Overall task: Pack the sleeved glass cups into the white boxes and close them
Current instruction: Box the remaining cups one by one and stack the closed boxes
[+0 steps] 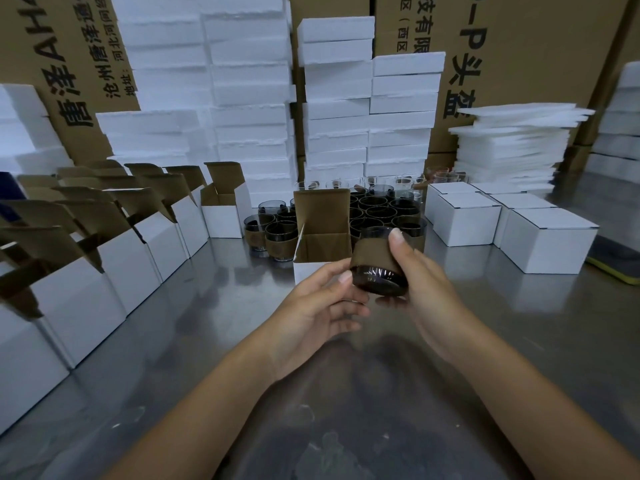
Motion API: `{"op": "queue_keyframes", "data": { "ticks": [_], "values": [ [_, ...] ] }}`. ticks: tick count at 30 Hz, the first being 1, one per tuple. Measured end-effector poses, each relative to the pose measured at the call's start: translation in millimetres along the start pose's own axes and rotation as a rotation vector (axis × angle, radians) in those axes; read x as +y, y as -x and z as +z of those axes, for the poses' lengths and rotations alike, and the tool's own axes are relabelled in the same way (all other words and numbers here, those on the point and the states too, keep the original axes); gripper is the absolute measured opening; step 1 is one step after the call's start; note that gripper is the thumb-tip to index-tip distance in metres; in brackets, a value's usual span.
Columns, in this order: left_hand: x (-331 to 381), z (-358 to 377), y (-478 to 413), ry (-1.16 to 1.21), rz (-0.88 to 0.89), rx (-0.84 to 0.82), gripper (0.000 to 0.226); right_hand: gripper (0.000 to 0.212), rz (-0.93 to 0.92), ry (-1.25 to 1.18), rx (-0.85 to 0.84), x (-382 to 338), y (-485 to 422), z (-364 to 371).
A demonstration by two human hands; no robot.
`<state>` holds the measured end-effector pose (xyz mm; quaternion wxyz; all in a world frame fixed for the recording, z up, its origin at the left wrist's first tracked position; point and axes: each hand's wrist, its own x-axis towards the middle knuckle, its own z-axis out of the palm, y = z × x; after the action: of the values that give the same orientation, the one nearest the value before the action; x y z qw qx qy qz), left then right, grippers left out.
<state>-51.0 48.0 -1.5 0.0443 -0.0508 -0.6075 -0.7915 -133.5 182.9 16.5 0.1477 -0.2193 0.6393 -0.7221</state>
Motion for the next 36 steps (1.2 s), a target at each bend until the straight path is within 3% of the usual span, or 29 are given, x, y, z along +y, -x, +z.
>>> {"op": "queue_keyframes", "data": {
  "ticks": [4, 11, 17, 21, 25, 27, 32, 36],
  "values": [
    [2, 1, 0, 0.003, -0.008, 0.002, 0.053, 0.082, 0.088, -0.061, -0.01, -2, -2, -1],
    [2, 1, -1, 0.037, 0.005, -0.003, 0.047, 0.085, 0.072, -0.092, -0.013, -3, 0, -1],
    [3, 0, -2, 0.058, 0.058, 0.037, 0.042, 0.066, -0.023, -0.171, -0.027, -4, 4, -1],
    [4, -4, -3, -0.317, 0.293, 0.321, 0.02, 0.07, -0.132, -0.255, 0.016, -4, 2, -3],
    [2, -12, -2, -0.886, 0.526, 0.629, 0.022, 0.075, -0.199, -0.261, 0.039, -3, 1, -4],
    [-1, -16, -1, -1.133, 0.519, 0.683, 0.026, 0.073, -0.223, -0.254, 0.04, -3, 1, -5],
    [-6, -25, -4, -1.318, 0.323, 0.726, 0.032, 0.074, -0.257, -0.246, 0.027, -1, 0, -5],
    [-4, -19, -3, -1.314, 0.393, 0.684, 0.019, 0.078, -0.273, -0.192, -0.002, -2, 1, -7]
  ]
}}
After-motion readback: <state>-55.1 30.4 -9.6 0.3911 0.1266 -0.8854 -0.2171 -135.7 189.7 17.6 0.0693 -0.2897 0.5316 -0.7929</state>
